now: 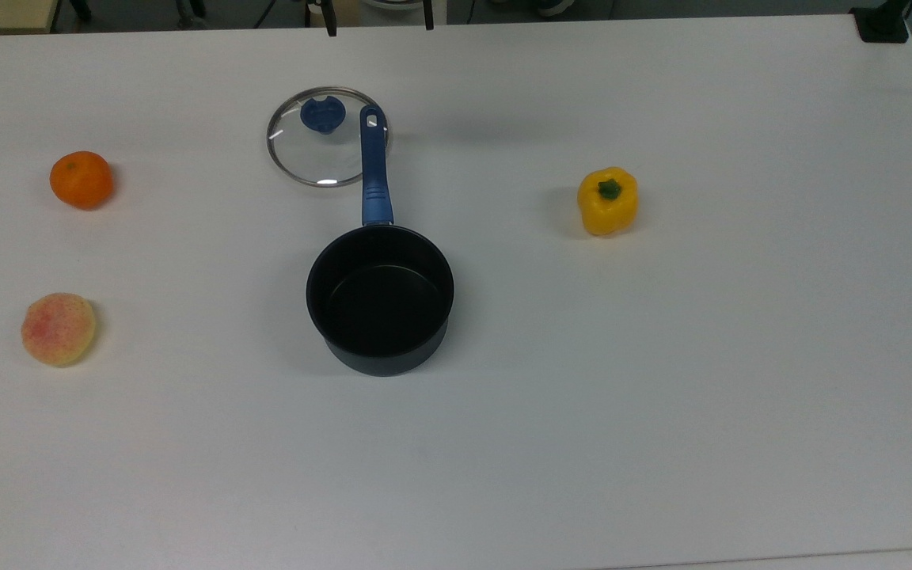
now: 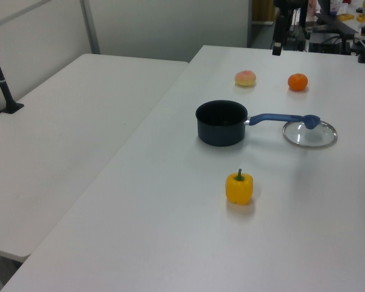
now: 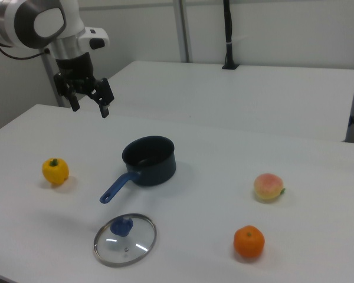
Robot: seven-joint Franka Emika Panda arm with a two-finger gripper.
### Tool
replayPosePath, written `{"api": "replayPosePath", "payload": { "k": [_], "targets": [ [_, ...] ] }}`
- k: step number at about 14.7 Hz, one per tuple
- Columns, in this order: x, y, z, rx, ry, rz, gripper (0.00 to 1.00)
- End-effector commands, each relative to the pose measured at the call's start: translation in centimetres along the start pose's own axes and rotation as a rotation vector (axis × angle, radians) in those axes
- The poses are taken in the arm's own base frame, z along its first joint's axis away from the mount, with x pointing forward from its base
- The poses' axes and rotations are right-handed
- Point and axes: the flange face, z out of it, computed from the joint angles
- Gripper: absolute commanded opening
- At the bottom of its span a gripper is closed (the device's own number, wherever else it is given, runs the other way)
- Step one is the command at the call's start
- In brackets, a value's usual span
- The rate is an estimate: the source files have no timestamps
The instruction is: Close lid
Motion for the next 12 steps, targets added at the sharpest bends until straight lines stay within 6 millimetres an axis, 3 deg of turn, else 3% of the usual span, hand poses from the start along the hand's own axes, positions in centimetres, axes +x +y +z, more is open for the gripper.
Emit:
{"api": "replayPosePath", "payload": {
  "k": [1,12],
  "targets": [
    [0.12,0.6,-0.64,-0.015,0.025,0.003,1.0],
    [-0.54,1.15,-0.7,-0.008,0.03,0.005,1.0]
  ]
}}
